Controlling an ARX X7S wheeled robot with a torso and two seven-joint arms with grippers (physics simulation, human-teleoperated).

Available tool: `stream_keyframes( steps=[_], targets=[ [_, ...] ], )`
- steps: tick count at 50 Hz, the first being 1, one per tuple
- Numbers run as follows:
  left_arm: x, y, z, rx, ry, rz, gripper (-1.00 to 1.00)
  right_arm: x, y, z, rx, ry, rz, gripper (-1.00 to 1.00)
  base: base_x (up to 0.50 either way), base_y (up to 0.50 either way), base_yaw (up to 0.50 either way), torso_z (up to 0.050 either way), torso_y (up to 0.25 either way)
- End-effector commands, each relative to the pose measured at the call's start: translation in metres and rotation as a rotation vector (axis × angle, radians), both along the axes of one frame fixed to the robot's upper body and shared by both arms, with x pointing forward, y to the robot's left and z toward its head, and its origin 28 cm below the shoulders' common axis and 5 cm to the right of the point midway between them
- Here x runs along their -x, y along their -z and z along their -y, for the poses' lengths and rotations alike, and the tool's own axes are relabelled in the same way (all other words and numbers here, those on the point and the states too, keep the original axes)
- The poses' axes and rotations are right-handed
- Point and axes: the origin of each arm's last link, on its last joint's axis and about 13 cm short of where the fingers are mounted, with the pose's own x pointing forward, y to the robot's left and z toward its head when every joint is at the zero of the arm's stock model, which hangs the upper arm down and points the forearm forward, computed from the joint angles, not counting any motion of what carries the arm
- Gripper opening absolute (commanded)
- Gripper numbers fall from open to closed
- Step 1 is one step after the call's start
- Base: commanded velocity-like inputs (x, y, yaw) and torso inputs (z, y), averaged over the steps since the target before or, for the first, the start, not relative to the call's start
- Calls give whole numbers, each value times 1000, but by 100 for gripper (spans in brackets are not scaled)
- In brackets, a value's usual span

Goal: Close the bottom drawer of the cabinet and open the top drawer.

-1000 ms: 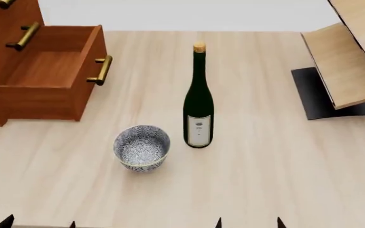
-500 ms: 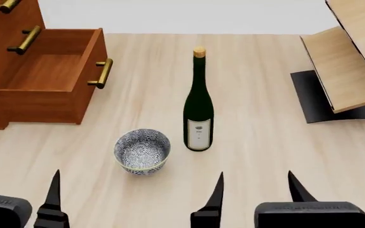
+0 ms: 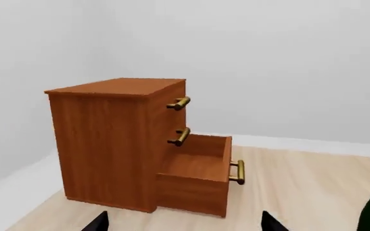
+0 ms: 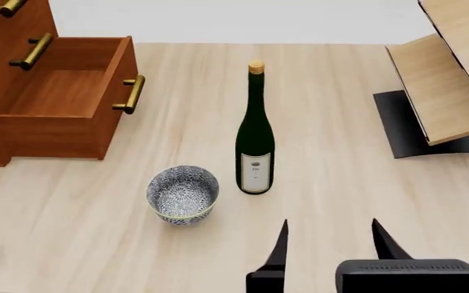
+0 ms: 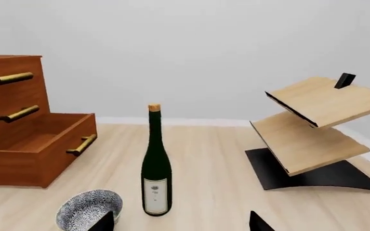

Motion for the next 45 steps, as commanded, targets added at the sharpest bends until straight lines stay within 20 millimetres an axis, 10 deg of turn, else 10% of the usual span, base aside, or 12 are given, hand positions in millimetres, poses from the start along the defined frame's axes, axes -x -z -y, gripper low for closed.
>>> stream_keyframes(
  steps=[1,10,45],
  targets=[
    [14,-10,-53,199,-358,102,100,3,-4,3,-27,21,-1,100,0,0,0,0,0],
    [47,-23,-79,265,-807,287,100,3,-4,3,-46,41,-10,100,0,0,0,0,0],
    [60,-29,-63,337,-732,395,100,9,-9,-4,39,45,58,100,28,30,0,0,0]
  ],
)
